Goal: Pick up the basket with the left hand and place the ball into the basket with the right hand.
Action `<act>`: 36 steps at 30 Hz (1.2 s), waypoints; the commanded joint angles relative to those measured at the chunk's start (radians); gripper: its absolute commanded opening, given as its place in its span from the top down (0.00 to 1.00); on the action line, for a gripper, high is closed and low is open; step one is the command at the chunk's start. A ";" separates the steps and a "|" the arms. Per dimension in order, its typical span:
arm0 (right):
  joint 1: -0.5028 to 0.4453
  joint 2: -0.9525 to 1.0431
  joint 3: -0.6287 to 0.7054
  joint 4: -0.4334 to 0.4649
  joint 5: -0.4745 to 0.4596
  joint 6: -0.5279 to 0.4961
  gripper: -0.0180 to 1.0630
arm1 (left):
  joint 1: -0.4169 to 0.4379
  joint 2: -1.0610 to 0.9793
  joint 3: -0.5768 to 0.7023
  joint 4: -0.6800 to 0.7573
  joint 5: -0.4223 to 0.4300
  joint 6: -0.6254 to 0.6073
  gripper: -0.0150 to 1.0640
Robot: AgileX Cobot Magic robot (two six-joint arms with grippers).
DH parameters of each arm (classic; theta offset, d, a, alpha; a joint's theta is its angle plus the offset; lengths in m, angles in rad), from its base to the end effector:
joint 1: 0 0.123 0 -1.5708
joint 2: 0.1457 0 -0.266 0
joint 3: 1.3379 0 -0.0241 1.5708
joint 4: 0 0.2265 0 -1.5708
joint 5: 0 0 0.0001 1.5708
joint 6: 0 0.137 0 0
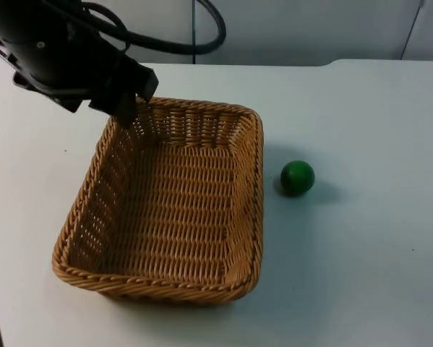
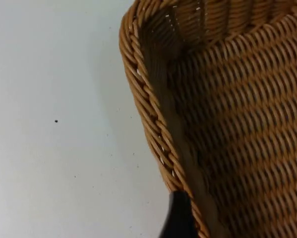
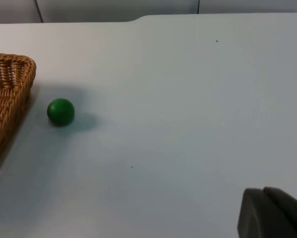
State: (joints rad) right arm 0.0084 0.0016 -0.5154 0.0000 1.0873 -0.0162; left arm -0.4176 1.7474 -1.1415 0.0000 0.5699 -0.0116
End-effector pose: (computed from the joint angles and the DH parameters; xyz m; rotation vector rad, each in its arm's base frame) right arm 0.0311 0.0003 0.2459 -0.0253 2.0569 -0.0048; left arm 0.3257 -0.1445 0.1625 0.5377 2.6123 -0.1397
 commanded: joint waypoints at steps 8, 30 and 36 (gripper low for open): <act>-0.008 -0.002 0.005 0.000 -0.009 0.000 0.99 | 0.010 0.101 -0.009 0.016 -0.015 -0.025 0.39; -0.008 -0.002 0.005 0.000 -0.009 0.000 0.99 | 0.076 0.280 -0.009 -0.035 -0.026 -0.022 0.41; -0.008 -0.002 0.005 0.000 -0.009 0.000 0.99 | 0.076 0.307 -0.009 -0.042 -0.042 -0.022 0.75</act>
State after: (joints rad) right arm 0.0084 0.0016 -0.5154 0.0000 1.0873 -0.0162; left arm -0.3450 2.0317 -1.1521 -0.0613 0.5336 -0.0301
